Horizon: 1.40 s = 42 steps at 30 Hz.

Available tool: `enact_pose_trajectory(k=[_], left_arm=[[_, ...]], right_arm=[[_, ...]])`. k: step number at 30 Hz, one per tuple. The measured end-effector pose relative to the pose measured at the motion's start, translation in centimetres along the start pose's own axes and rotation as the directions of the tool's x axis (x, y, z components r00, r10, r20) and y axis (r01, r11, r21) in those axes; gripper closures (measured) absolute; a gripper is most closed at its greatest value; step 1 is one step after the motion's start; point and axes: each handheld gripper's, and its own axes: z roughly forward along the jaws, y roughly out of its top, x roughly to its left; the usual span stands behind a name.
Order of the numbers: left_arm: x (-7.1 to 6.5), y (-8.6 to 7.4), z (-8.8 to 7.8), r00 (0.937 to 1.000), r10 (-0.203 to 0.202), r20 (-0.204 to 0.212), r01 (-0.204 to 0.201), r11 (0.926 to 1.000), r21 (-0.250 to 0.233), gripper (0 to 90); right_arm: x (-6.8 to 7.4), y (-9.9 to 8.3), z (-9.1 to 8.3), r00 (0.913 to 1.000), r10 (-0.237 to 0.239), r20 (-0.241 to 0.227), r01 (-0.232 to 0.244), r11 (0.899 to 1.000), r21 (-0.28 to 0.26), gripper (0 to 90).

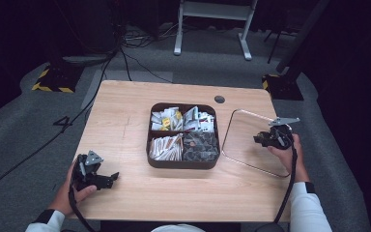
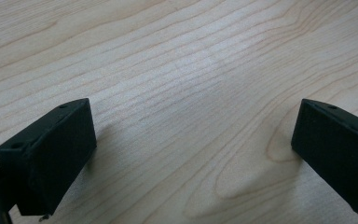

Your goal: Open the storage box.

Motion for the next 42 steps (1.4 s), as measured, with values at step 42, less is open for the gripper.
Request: enact_pose_trajectory(k=[42], left_arm=[[0.0, 0.0, 0.0, 1.0, 0.001, 0.0, -0.001, 1.0, 0.0, 0.1]], right_arm=[[0.4, -0.7, 3.2, 0.999, 0.019, -0.04, -0.018, 0.999, 0.027, 29.1]])
